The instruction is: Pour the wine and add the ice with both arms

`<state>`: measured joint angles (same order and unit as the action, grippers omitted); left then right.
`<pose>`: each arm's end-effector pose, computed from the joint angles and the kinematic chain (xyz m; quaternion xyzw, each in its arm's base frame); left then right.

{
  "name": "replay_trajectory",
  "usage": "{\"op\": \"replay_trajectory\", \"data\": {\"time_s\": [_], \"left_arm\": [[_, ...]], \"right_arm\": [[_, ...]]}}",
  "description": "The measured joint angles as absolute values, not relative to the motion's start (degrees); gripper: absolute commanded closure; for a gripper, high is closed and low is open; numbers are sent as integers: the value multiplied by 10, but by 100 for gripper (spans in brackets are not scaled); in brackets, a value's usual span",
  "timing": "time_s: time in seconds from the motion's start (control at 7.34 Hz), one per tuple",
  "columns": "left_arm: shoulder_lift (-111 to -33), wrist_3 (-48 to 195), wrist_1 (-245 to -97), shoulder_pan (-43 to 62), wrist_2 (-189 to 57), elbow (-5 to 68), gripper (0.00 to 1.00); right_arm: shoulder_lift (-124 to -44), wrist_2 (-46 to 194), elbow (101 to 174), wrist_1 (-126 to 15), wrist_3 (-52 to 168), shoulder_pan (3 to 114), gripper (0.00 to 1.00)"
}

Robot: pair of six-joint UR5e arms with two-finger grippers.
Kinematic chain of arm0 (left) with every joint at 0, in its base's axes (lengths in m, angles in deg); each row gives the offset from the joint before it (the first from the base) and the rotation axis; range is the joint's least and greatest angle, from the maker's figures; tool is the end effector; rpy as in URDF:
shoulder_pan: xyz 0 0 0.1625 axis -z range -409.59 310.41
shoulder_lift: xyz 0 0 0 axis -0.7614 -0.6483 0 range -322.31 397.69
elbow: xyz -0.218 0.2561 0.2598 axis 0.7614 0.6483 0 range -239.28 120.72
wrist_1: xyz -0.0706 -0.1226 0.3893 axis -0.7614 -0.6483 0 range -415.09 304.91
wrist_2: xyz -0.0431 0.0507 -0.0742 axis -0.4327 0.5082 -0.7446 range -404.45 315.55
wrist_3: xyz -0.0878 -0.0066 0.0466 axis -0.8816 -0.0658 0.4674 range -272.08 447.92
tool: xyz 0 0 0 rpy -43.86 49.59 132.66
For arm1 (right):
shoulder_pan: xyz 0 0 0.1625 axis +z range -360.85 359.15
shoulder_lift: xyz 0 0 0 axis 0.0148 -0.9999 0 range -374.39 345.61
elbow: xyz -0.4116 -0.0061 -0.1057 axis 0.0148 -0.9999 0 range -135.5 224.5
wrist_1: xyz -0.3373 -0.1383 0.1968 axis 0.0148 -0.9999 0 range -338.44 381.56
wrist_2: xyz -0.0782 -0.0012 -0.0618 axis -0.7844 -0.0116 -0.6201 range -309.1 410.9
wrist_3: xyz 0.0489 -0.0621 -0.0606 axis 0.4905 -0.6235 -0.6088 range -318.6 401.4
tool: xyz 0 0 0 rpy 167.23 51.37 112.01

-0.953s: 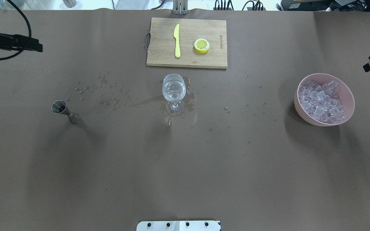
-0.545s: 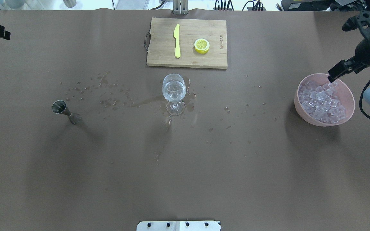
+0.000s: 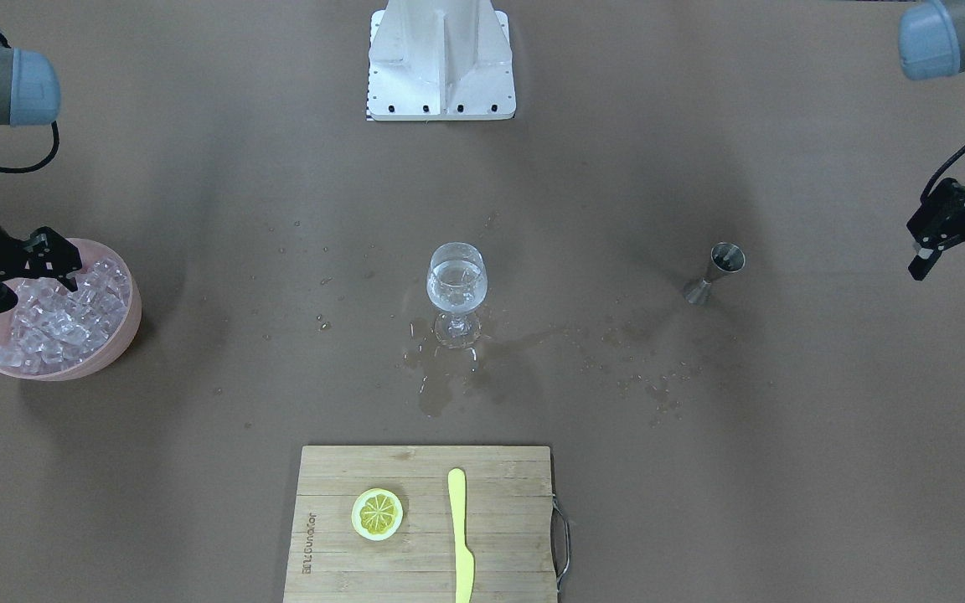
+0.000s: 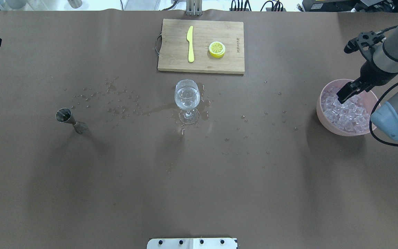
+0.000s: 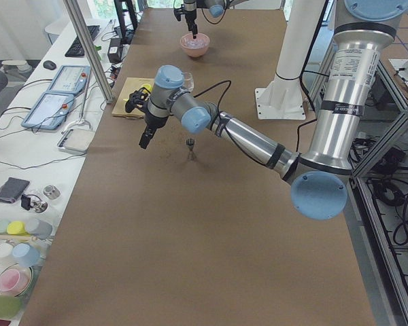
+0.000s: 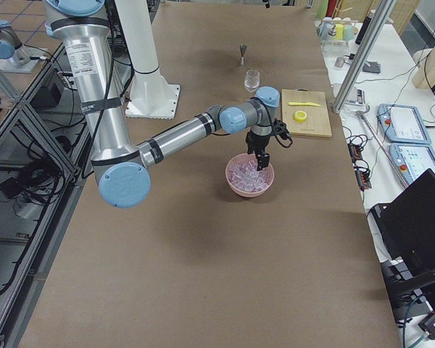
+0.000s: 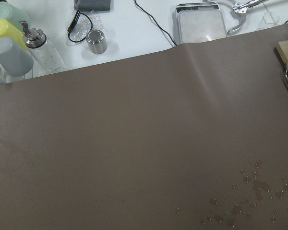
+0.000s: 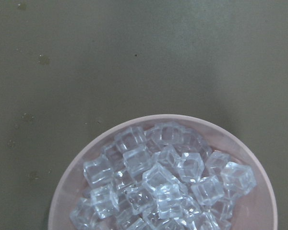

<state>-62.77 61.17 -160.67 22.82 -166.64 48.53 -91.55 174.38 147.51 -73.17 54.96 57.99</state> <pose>0.0908 -0.5511 0.3865 0.2351 0.3735 0.0320 0.8967 -0.2281 -0.5287 0.4475 0.0545 -0.3286 -0.1961 0.9223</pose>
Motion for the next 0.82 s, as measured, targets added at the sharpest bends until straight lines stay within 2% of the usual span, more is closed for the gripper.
{"op": "replay_trajectory", "data": {"time_s": [0.82], "left_arm": [[-634,614,-1604,228,-1666,484,2]], "right_arm": [[-873,1740,1399,-732,545,561,5]]}}
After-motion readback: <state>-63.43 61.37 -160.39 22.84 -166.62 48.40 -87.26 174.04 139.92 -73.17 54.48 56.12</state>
